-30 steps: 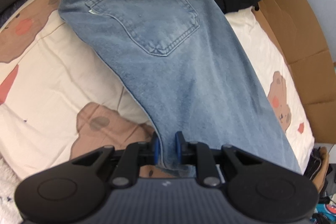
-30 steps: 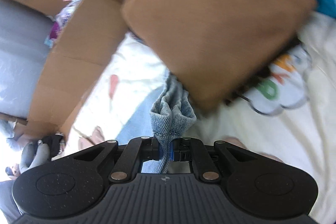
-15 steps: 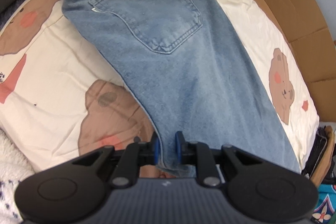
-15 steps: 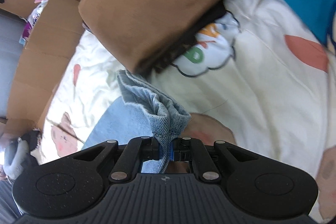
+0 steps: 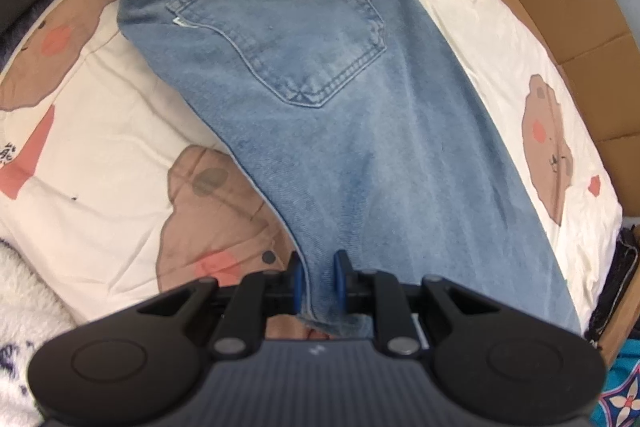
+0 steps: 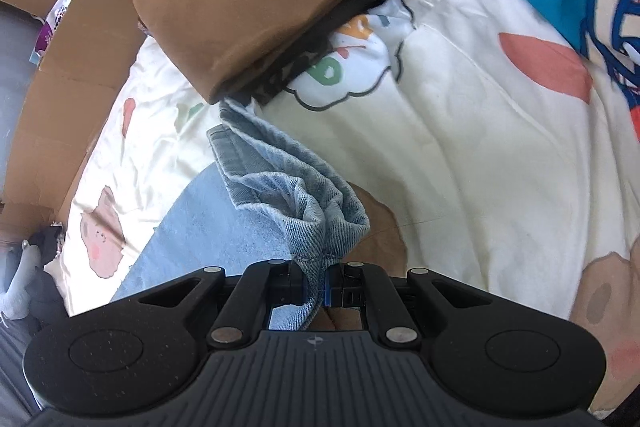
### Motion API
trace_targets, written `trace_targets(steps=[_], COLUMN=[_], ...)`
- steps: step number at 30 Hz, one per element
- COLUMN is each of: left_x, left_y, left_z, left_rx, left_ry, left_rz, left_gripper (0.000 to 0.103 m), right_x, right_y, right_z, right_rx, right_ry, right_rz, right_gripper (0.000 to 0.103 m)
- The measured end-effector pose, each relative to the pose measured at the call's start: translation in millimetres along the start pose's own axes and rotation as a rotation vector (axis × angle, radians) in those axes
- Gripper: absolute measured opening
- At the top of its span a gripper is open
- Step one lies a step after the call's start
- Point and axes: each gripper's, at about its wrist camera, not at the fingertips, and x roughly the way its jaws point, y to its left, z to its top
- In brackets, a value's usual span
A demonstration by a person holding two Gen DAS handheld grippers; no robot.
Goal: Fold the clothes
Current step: 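Open the right gripper and release the hem, then move the right gripper to the jeans hem edge and pinch it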
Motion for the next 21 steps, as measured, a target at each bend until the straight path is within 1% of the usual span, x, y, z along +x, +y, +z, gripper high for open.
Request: trace_targets(steps=[5, 8, 10, 12, 13, 14, 15, 18, 20, 21], left_x=[5, 20, 33, 38, 38, 36, 32, 12, -4, -10], left_y=[-7, -5, -3, -1, 0, 0, -1, -8, -13, -16], left_z=[-6, -6, -5, -4, -3, -2, -1, 3, 9, 12], left_rx=[0.022, 0.026, 0.016, -0.004, -0.017, -0.027, -0.025, 0.012, 0.031, 0.04], left_ry=[0.008, 0.019, 0.032, 0.051, 0.054, 0.052, 0.042, -0.007, -0.051, -0.07], left_rz=[0.042, 0.072, 0.092, 0.11, 0.113, 0.112, 0.107, 0.129, 0.123, 0.118], left_gripper=[0.016, 0.017, 0.017, 0.019, 0.02, 0.021, 0.021, 0.023, 0.024, 0.025], right_x=[7, 26, 41, 49, 51, 49, 44, 25, 13, 9], right_y=[-25, -39, -49, -55, -56, -56, -56, -59, -61, -61], right_z=[-9, -13, -15, -16, -16, -16, -13, -5, 0, 3], right_rx=[0.054, 0.057, 0.089, 0.107, 0.108, 0.102, 0.091, 0.049, 0.013, -0.009], right_ry=[0.002, -0.01, -0.002, 0.004, 0.006, 0.006, -0.002, -0.049, -0.084, -0.093], right_rz=[-0.001, 0.006, -0.005, -0.016, -0.023, -0.034, -0.05, -0.099, -0.14, -0.148], right_gripper=[0.006, 0.006, 0.006, 0.009, 0.011, 0.02, 0.026, 0.028, 0.028, 0.028])
